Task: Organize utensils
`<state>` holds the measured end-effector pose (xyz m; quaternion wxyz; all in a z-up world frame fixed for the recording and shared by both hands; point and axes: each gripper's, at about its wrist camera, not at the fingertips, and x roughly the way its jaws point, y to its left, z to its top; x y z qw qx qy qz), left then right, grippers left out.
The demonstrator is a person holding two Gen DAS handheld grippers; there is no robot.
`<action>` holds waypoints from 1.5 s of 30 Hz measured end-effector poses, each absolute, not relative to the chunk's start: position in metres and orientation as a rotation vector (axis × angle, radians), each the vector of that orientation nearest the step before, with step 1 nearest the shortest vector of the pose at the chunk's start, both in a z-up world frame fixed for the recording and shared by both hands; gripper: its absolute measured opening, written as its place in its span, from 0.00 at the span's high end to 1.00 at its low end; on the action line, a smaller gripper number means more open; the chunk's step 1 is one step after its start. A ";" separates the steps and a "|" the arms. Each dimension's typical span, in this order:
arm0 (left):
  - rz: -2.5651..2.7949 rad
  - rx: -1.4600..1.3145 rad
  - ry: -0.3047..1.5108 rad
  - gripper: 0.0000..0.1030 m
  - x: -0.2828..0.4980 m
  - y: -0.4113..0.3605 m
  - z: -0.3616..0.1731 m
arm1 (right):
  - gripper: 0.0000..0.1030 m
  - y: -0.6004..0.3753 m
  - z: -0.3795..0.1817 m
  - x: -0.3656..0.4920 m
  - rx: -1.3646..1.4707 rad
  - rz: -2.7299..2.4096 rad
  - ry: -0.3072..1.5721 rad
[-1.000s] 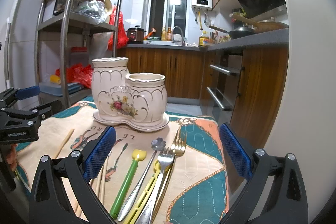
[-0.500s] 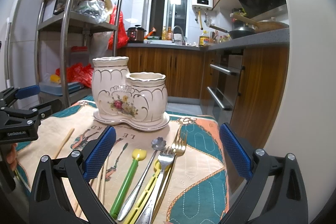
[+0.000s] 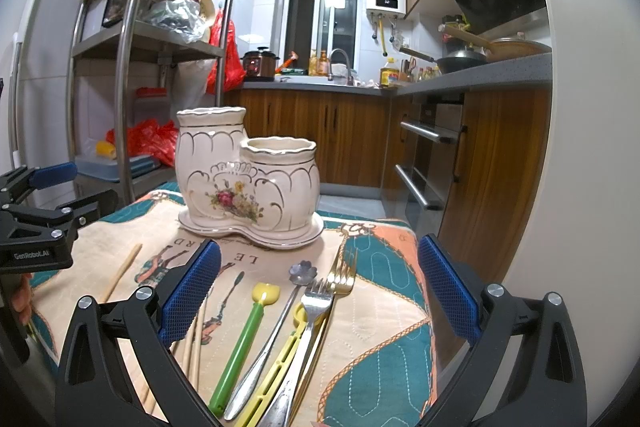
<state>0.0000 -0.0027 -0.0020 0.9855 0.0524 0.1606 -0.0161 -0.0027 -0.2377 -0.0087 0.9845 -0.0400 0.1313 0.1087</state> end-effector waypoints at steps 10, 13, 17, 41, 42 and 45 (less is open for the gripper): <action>-0.111 0.119 0.422 0.05 0.007 -0.008 -0.010 | 0.05 -0.238 -0.008 -0.002 -0.087 0.214 0.271; -0.129 0.174 0.520 0.05 0.013 -0.017 -0.019 | 0.05 -0.238 -0.007 -0.003 -0.104 0.211 0.284; -0.150 0.190 0.634 0.05 0.015 -0.022 -0.029 | 0.05 -0.239 -0.004 -0.001 -0.119 0.222 0.329; -0.223 0.145 0.836 0.53 0.018 -0.002 -0.052 | 0.63 -0.237 -0.043 0.053 -0.084 0.254 0.755; -0.228 0.154 0.834 0.59 0.021 -0.003 -0.052 | 0.68 -0.235 -0.043 0.054 -0.092 0.252 0.759; -0.246 0.177 0.832 0.76 0.026 -0.004 -0.051 | 0.74 -0.233 -0.045 0.056 -0.103 0.251 0.777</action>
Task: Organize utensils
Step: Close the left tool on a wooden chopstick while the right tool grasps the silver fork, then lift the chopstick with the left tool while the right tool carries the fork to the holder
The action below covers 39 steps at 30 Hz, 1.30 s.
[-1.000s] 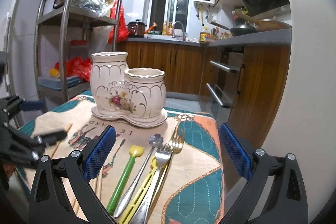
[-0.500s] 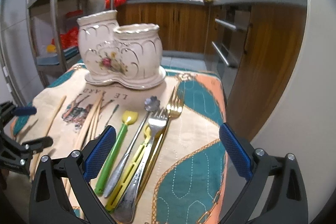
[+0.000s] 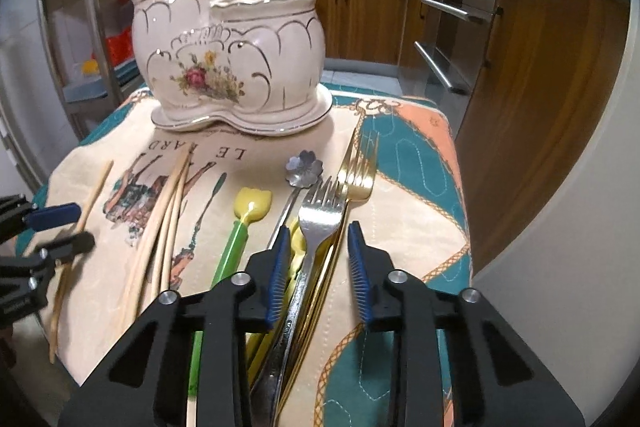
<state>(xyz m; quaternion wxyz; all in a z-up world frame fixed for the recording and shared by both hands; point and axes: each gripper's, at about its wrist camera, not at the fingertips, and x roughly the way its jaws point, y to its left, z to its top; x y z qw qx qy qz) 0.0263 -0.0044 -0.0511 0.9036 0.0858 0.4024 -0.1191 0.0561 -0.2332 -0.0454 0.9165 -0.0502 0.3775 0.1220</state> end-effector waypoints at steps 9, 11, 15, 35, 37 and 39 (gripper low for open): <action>-0.318 0.180 0.854 0.92 0.043 -0.004 -0.049 | 0.81 -0.226 -0.042 0.062 -0.127 0.252 0.766; -0.329 0.172 0.865 0.92 0.044 -0.002 -0.048 | 0.92 -0.226 -0.042 0.062 -0.123 0.265 0.767; -0.338 0.192 0.871 0.92 0.044 -0.004 -0.048 | 0.95 -0.225 -0.045 0.066 -0.111 0.288 0.795; -0.356 0.175 0.805 0.94 0.045 -0.003 -0.036 | 0.96 -0.226 -0.027 0.049 -0.085 0.353 0.690; -0.351 0.177 0.769 0.94 0.043 -0.001 -0.030 | 0.96 -0.226 -0.019 0.043 -0.088 0.356 0.638; -0.360 0.169 0.727 0.94 0.039 0.001 -0.023 | 0.96 -0.226 -0.011 0.035 -0.098 0.361 0.581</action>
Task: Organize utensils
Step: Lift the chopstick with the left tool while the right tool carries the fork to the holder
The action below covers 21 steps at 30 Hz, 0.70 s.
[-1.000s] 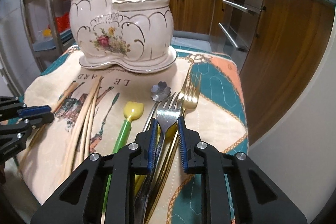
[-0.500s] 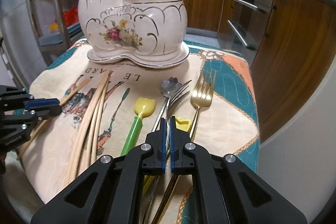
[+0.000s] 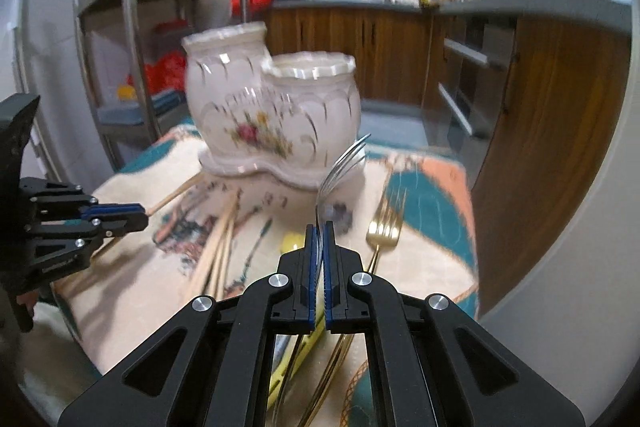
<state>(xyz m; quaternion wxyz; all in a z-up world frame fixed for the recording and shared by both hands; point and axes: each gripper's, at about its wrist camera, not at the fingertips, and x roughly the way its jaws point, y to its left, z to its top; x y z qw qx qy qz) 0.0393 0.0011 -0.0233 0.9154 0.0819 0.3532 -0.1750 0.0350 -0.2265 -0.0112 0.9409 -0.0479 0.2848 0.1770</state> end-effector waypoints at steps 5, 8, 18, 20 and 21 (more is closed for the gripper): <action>-0.368 0.138 0.631 0.94 0.032 0.007 -0.008 | 0.96 -0.226 0.008 0.021 -0.124 0.359 0.465; -0.370 0.121 0.583 0.94 0.029 0.009 0.000 | 0.97 -0.226 0.019 0.013 -0.127 0.356 0.393; -0.372 0.048 0.405 0.94 0.021 0.020 0.031 | 0.97 -0.224 0.055 0.014 -0.141 0.316 0.230; -0.369 0.038 0.388 0.94 0.023 0.022 0.037 | 0.97 -0.223 0.062 0.017 -0.147 0.315 0.220; -0.372 0.034 0.383 0.94 0.024 0.023 0.040 | 0.97 -0.223 0.066 0.020 -0.151 0.315 0.216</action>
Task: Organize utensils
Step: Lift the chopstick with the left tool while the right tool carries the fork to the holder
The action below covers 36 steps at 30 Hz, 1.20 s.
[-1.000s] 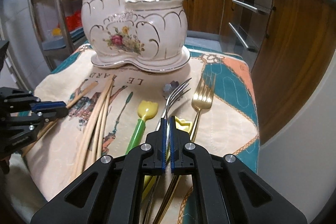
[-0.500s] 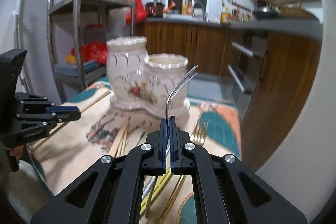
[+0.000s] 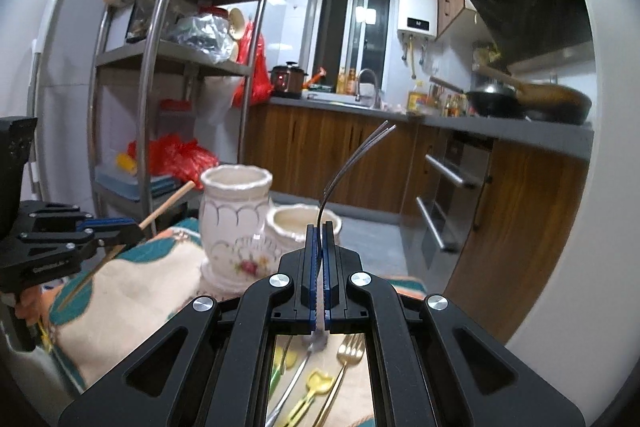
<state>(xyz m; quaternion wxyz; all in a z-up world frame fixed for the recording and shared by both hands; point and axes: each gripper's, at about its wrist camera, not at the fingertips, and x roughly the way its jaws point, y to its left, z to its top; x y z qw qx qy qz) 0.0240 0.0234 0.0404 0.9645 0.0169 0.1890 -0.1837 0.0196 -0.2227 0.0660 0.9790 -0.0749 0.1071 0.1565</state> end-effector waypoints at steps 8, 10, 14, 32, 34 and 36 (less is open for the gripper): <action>-0.392 0.019 0.280 0.94 0.051 0.027 0.090 | 0.97 -0.219 0.094 0.042 -0.154 0.348 0.215; -0.394 0.015 0.255 0.94 0.065 0.024 0.103 | 0.97 -0.218 0.102 0.050 -0.149 0.355 0.208; -0.415 -0.027 0.222 0.94 0.093 0.021 0.125 | 0.97 -0.215 0.118 0.064 -0.140 0.366 0.189; -0.290 -0.103 0.123 0.94 0.195 -0.003 0.119 | 0.97 -0.211 0.110 0.129 -0.035 0.335 0.174; -0.292 -0.100 0.124 0.94 0.193 -0.003 0.114 | 0.97 -0.209 0.103 0.132 -0.031 0.342 0.192; -0.292 -0.087 0.127 0.94 0.189 -0.002 0.109 | 0.97 -0.206 0.093 0.137 -0.037 0.348 0.218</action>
